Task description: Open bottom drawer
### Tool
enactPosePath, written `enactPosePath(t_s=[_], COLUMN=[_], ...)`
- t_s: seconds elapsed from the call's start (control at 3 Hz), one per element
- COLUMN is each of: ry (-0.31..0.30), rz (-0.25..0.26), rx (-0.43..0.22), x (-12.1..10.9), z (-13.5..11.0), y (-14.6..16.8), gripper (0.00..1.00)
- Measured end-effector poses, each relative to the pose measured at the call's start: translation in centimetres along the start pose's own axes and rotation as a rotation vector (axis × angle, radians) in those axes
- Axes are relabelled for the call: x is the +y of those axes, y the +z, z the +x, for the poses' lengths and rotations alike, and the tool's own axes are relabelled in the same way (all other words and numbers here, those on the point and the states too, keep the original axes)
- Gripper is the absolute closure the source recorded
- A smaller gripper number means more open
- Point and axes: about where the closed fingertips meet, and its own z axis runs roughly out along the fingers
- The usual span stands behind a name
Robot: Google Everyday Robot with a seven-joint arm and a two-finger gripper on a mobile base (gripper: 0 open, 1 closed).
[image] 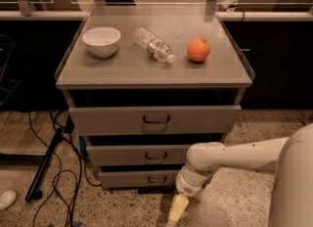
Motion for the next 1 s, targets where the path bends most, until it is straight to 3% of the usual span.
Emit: enactPosePath(t_s=[0.67, 1.0], ry=[-0.024, -0.012], rz=[-0.001, -0.012], rx=[-0.006, -0.051], x=[-2.3, -4.7], z=[-1.8, -1.5], y=[4.1, 7.2], gripper=[0.0, 0.0])
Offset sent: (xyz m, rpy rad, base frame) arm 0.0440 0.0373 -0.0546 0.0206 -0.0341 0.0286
